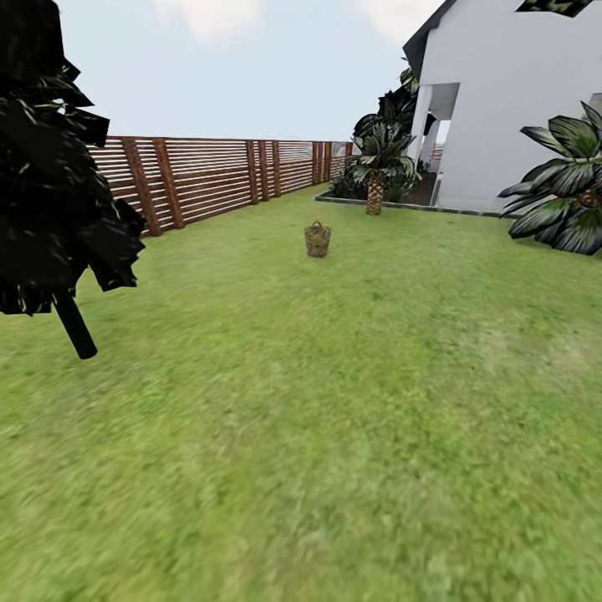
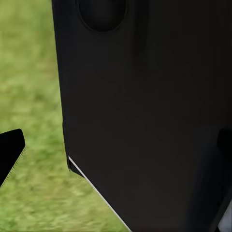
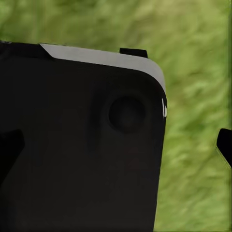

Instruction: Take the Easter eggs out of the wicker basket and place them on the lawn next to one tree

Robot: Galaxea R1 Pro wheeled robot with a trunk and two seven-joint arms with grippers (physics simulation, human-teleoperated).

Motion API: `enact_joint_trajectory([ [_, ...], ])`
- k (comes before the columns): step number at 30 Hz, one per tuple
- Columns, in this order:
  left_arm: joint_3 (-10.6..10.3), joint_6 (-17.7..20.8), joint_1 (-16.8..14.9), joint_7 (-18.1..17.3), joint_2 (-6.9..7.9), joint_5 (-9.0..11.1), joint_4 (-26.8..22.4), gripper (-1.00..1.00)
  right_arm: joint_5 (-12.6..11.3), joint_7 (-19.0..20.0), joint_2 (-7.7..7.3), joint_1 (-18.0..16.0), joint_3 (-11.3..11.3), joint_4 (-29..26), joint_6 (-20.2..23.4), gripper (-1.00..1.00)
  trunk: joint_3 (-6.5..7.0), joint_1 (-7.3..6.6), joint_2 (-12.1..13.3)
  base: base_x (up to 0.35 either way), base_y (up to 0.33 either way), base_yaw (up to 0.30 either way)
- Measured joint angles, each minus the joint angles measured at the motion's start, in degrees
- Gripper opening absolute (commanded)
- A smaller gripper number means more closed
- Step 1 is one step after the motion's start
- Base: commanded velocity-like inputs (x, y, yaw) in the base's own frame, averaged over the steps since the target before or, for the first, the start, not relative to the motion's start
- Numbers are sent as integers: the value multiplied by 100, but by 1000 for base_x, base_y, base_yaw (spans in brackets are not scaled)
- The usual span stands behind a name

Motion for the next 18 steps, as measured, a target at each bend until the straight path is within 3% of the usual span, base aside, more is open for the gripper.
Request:
enact_joint_trajectory([
  [18,-2,0,0,0,0,-5,-2,100,2,0,-1,0,-3,-6,0,100,0,0,0,339,0,0],
])
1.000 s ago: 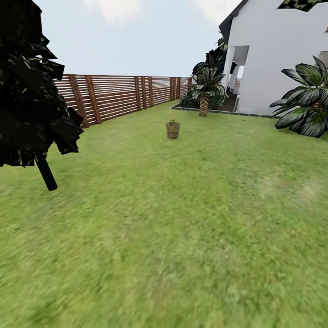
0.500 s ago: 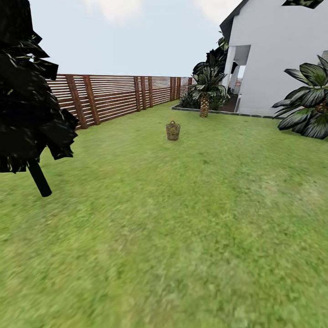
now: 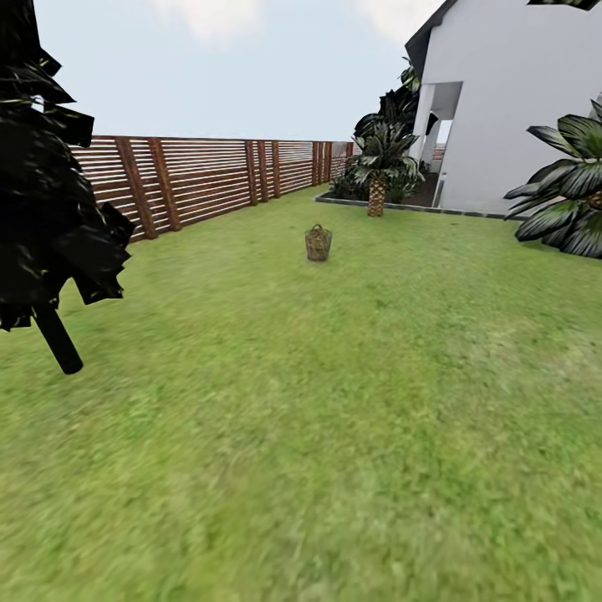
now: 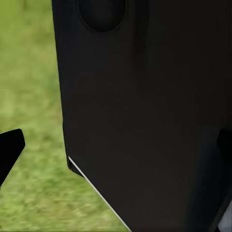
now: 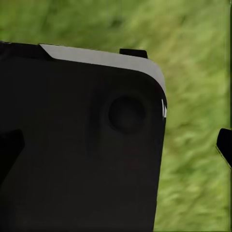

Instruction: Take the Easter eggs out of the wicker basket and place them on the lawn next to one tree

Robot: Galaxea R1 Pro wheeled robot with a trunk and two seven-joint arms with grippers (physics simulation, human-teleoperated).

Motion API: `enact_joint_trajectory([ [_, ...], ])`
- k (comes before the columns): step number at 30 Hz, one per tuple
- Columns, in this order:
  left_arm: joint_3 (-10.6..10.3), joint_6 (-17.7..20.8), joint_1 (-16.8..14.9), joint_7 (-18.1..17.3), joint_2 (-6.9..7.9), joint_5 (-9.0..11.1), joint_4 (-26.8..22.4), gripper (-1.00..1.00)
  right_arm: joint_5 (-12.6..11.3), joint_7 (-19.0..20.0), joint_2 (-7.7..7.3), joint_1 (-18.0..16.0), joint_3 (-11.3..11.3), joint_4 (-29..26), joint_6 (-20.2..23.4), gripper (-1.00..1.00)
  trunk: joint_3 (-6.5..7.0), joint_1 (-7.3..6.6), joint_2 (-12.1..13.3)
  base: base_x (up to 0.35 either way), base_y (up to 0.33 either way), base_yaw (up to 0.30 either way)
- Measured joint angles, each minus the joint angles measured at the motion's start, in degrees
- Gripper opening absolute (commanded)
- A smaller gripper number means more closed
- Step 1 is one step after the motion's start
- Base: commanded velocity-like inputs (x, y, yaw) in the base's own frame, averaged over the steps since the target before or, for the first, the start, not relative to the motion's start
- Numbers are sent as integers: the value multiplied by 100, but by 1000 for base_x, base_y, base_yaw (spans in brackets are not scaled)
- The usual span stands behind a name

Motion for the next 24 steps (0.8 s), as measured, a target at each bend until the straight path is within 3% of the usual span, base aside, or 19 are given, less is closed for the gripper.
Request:
enact_joint_trajectory([
  [16,-1,0,0,0,0,0,3,100,6,0,0,0,0,-2,0,100,0,0,0,339,0,-1],
  [24,0,0,0,0,0,2,1,100,6,0,5,0,-1,-2,-1,100,0,0,0,339,0,-126],
])
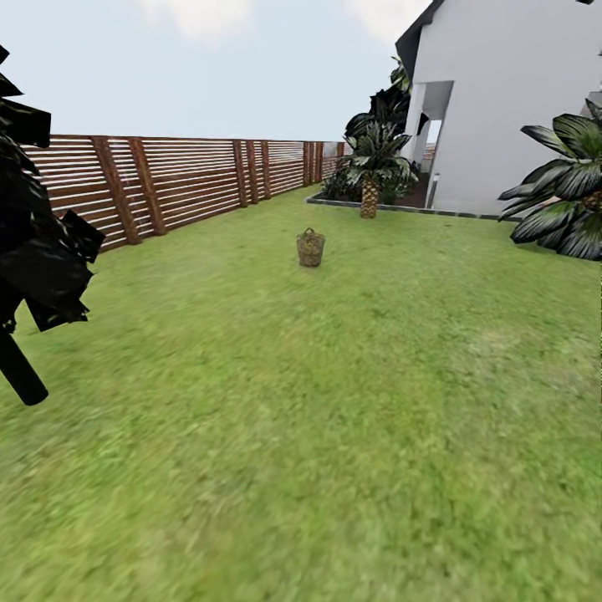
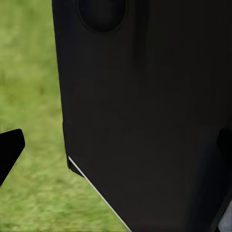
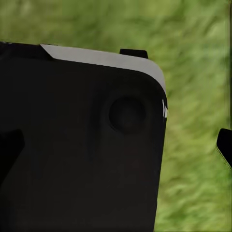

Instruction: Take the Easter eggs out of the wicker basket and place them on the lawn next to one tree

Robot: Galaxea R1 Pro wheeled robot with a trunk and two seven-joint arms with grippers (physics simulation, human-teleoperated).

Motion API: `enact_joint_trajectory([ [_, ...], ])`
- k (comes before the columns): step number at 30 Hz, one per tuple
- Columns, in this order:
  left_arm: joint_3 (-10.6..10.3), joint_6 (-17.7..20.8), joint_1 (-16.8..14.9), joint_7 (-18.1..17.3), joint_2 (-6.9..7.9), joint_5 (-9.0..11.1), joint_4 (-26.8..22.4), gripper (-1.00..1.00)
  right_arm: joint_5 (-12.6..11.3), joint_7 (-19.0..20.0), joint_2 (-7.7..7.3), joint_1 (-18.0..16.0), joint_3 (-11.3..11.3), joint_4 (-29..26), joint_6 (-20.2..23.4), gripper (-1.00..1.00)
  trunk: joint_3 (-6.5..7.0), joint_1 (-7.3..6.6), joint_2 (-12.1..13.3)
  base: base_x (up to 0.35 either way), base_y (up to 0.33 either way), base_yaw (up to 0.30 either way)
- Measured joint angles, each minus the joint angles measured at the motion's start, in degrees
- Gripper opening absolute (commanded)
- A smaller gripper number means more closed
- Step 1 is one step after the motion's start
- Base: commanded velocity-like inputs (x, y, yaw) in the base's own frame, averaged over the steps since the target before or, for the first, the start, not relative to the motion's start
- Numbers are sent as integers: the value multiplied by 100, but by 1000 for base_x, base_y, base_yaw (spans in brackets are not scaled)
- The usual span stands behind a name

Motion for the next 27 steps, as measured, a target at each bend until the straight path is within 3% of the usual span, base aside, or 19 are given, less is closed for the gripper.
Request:
enact_joint_trajectory([
  [27,-1,0,0,0,0,-1,-1,100,-8,0,4,0,8,9,9,100,0,0,0,339,0,-4],
])
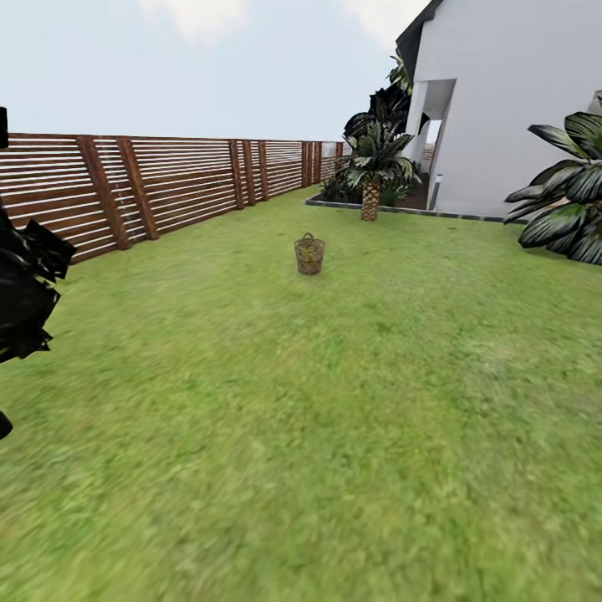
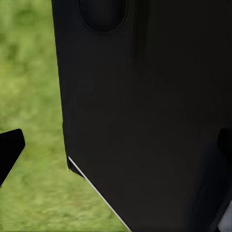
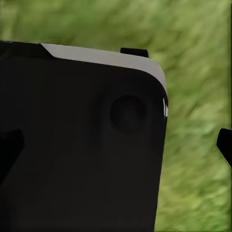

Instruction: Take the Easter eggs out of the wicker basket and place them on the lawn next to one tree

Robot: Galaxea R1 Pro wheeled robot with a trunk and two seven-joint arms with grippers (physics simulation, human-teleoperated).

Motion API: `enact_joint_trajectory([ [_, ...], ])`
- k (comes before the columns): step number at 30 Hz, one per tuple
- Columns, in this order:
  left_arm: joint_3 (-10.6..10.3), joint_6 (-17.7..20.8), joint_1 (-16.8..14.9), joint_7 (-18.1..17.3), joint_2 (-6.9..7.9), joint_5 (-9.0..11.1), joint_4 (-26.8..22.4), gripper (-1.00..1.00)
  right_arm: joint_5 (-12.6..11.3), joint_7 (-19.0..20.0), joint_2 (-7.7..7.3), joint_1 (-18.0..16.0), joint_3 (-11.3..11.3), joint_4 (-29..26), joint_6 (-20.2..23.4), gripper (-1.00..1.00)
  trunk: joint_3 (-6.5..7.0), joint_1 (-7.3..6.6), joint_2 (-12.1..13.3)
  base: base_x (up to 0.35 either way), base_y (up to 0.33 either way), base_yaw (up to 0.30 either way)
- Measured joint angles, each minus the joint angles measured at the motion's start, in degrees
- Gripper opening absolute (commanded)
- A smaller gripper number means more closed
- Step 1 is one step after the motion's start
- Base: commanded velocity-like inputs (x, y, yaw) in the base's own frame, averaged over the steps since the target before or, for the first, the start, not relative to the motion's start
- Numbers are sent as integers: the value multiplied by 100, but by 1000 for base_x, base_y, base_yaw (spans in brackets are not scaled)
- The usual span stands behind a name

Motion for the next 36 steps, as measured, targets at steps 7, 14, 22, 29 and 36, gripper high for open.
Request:
enact_joint_trajectory([
  [7,1,-2,0,0,0,-1,1,100,0,0,-8,0,0,-4,-7,100,0,0,0,339,0,0],
  [14,1,-2,0,0,0,-2,0,100,0,0,-9,0,-1,-3,-8,100,0,0,0,339,0,0],
  [22,1,0,0,0,0,0,1,100,0,0,-9,0,-3,-8,-8,100,0,0,0,339,0,0],
  [29,1,-2,0,0,0,-1,0,100,0,0,-9,0,-7,-7,-8,100,0,0,0,339,0,0],
  [36,2,-2,0,0,0,0,0,100,0,0,-9,0,-6,-9,-8,100,0,0,0,340,0,0],
])
